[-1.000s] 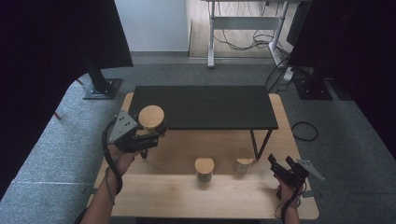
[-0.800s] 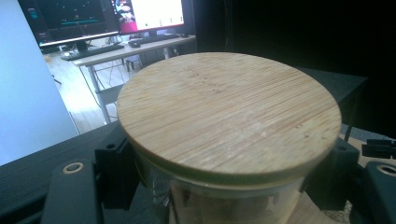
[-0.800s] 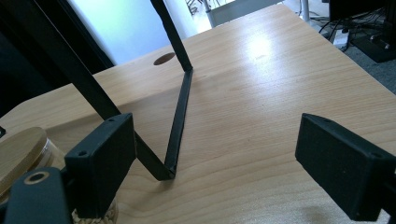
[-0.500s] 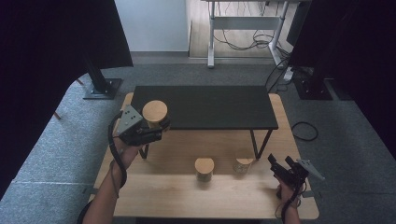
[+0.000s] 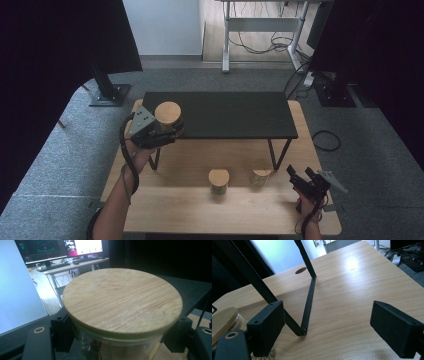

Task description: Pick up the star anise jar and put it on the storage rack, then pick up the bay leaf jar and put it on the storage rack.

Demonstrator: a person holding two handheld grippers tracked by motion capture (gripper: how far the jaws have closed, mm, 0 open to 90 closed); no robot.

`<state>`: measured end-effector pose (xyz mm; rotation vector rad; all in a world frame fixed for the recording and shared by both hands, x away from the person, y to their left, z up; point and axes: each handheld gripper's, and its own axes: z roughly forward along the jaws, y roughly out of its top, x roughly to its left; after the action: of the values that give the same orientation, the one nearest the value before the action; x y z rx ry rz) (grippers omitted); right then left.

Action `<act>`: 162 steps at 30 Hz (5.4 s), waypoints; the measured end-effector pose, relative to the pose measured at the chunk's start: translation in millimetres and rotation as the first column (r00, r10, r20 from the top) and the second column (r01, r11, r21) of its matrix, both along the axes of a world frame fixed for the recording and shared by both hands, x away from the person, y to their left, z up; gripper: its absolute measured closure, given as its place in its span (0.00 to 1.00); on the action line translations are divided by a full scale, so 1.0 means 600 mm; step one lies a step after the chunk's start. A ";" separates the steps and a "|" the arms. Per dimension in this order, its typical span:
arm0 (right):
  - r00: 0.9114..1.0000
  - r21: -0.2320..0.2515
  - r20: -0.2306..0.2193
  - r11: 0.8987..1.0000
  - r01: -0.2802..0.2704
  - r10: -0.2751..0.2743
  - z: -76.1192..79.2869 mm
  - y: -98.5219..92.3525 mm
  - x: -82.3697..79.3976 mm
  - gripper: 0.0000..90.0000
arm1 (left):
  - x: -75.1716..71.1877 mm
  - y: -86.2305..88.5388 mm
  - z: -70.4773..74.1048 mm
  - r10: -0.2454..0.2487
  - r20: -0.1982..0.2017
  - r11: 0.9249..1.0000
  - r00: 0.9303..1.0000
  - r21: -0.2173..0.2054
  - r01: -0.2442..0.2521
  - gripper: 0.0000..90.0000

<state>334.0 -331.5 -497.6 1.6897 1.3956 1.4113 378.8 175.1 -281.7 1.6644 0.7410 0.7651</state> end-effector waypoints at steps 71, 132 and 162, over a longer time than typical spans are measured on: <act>1.000 -0.003 -0.004 1.000 -0.012 0.012 0.000 0.002 0.002 0.13 | 0.061 0.007 -0.022 0.112 -0.150 0.994 0.982 -0.001 -0.114 0.16; 1.000 0.003 0.000 1.000 0.006 -0.006 0.000 0.003 -0.002 0.13 | -0.166 0.114 -0.329 0.040 -0.323 0.997 0.945 -0.045 -0.057 0.14; 1.000 -0.003 -0.005 1.000 -0.031 0.031 0.000 0.003 0.001 0.13 | -0.162 0.094 -0.353 0.034 -0.351 0.999 0.936 -0.006 -0.039 0.14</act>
<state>334.5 -329.6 -497.4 1.6782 1.4316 1.4219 281.5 231.8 -493.8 1.8023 1.0262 0.4887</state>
